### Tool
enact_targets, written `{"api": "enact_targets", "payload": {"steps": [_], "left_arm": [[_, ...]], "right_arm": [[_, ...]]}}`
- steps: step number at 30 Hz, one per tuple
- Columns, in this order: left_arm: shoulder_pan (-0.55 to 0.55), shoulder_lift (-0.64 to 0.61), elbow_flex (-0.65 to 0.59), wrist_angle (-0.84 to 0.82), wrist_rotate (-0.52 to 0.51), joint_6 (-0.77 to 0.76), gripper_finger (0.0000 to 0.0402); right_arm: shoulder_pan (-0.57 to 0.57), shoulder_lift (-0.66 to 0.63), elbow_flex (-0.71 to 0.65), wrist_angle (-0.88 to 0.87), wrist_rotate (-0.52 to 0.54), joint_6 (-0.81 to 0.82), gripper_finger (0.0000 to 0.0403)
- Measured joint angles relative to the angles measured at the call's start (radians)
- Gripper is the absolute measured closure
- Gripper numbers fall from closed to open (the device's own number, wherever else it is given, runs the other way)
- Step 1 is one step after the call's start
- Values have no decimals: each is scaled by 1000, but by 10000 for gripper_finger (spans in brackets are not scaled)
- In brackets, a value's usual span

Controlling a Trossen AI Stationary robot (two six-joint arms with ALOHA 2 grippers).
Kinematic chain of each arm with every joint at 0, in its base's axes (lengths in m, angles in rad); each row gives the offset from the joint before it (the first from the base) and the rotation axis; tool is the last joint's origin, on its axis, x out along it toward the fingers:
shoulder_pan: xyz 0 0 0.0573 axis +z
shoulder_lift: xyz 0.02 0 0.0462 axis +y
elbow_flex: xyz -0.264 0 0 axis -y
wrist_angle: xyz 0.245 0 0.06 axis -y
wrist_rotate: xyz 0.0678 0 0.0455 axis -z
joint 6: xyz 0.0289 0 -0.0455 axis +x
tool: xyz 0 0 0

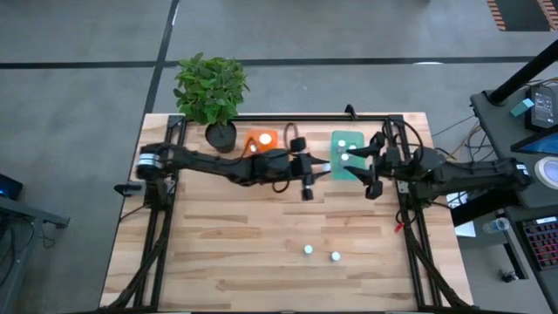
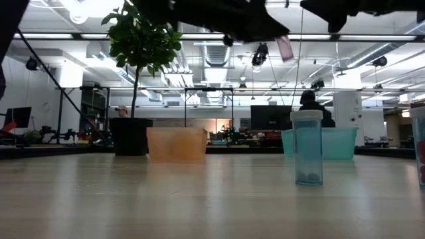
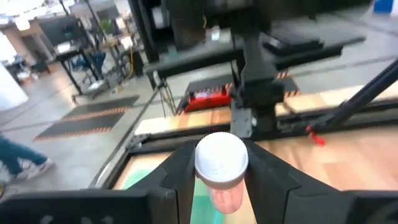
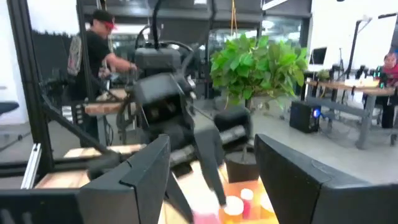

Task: Pick and place medicine bottles into bin by pill shape (circle, oval)
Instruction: Put the pink tablet bottle into the green bin

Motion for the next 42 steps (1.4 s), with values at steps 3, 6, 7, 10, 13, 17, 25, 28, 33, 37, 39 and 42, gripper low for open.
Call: {"api": "enact_targets", "payload": {"steps": [3, 6, 7, 10, 13, 17, 25, 28, 33, 37, 39, 42], "left_arm": [[19, 92, 96, -30, 1, 1, 304], [39, 182, 189, -27, 3, -1, 304], [46, 210, 216, -27, 3, -1, 304], [63, 286, 284, -38, 2, -1, 304], [78, 348, 335, -44, 3, -1, 304], [97, 416, 396, -102, 7, -3, 304], [109, 492, 432, -132, 6, -5, 304], [116, 501, 432, -121, 6, -23, 304], [129, 503, 432, -105, 5, -29, 304], [134, 503, 420, -106, 2, -60, 304], [135, 503, 419, -108, 2, -78, 304], [136, 503, 414, -104, 2, -80, 304]], "right_arm": [[0, 7, 64, -96, 0, 6, 184], [0, 13, 93, -135, -1, -11, 184], [0, 13, 98, -140, -1, -20, 184], [0, 8, 100, -142, -2, -29, 184], [0, -4, 94, -143, -2, -34, 184], [0, -8, 90, -150, -1, -33, 184], [0, -8, 90, -157, -1, -31, 184], [0, -3, 89, -159, -1, -31, 184], [0, 5, 87, -162, -1, -33, 184], [0, 7, 87, -161, 0, -38, 184], [0, 7, 87, -162, 0, -50, 184], [0, 7, 87, -160, 0, -56, 184]]}}
